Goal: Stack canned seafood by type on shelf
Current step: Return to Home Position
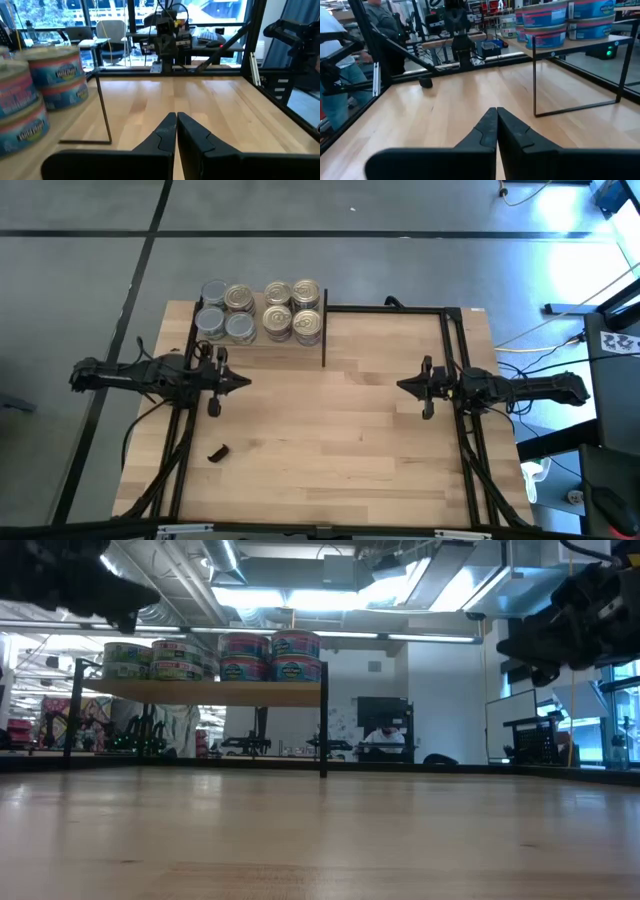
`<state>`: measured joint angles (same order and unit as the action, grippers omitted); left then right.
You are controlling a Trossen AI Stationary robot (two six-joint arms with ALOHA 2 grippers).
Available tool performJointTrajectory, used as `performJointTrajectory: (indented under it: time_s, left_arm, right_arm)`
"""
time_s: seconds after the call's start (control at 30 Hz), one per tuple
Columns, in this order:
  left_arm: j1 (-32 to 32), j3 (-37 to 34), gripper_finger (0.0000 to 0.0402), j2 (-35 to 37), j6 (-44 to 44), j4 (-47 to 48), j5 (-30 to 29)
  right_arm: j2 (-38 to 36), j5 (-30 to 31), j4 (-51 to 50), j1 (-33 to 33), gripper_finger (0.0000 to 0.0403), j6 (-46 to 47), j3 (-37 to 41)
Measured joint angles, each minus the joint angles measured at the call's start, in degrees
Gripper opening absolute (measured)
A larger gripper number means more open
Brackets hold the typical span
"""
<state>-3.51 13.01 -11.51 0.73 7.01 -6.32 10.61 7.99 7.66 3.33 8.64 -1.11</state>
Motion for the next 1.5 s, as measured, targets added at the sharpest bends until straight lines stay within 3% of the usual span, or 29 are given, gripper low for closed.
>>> performJointTrajectory:
  time_s: [0.33, 0.57, 1.5]
  left_arm:
    - [0.01, -9.56, 0.001, 11.54, -3.13, -0.18, 0.16]
    - [0.0, -12.62, 0.001, 11.24, -3.43, -7.79, 4.24]
    - [0.0, -12.51, 0.001, 10.85, -3.54, -7.69, 4.58]
  right_arm:
    - [-7.7, 0.4, -4.97, 0.02, 0.0013, 0.44, 0.41]
    - [-7.92, 0.48, -4.96, 0.02, 0.0016, 0.81, 0.49]
    - [-7.74, 1.46, -4.72, 0.02, 0.0017, 1.6, 0.62]
